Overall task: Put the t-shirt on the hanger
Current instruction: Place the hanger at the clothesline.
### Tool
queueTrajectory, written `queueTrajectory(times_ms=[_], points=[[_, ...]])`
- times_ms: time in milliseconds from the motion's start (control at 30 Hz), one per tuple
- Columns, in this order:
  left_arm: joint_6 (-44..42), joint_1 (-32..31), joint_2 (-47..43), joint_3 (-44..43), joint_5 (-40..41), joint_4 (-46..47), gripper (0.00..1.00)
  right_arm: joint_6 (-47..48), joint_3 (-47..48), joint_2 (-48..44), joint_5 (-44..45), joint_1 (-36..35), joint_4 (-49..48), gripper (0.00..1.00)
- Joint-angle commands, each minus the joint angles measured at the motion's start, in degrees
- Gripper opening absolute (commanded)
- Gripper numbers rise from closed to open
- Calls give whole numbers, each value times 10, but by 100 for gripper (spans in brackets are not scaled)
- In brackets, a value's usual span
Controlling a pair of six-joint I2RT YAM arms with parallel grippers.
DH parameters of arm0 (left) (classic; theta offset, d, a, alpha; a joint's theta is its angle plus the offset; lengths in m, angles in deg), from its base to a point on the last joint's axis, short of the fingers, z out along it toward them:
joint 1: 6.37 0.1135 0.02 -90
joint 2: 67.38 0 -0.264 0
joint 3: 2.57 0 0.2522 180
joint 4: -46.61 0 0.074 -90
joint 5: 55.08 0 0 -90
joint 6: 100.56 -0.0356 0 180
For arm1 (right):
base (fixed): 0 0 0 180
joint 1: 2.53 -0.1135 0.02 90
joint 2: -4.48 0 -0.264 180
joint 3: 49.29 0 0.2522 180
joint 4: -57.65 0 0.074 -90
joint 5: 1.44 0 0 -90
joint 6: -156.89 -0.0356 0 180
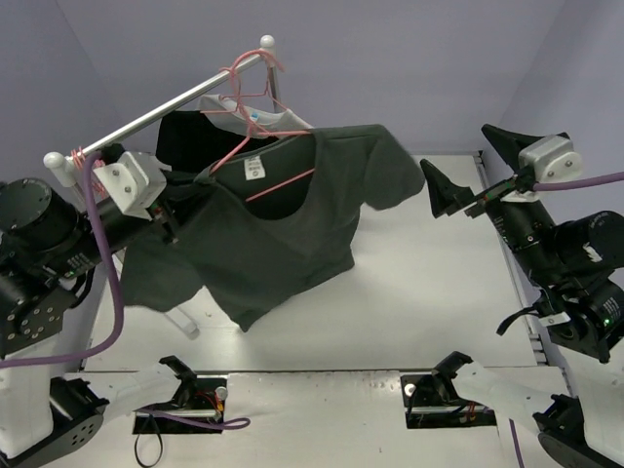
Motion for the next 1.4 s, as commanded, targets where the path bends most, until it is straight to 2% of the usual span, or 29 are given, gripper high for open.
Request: queueTrajectory(times_ms=[0,100,333,433,600,733,1033,1133,1367], points=[[64,4,-23,54,135,-33,0,-11,-30,7,57,2,-37,100],[85,4,-43,66,207,-77,0,-19,-56,7,71,2,-37,100],[147,4,-90,74,312,-146,0,-37,-85,14,78,2,-38,100],[156,4,-93,76,358,-195,0,-46,-95,18,75,3,-38,100],[176,4,-82,88,428,-221,0,-54,-102,23,67,3,-41,100],[203,4,-40,76,537,-199,0,-61,-105,28,60,3,-41,100],[189,4,90,-27,694,-75,0,-77,-107,25,50,3,-42,100],[209,4,115,-17,713,-59,0,-78,-113,14,53,3,-42,100],[273,4,132,72,770,-18,0,-87,-150,-24,59,3,-42,100]])
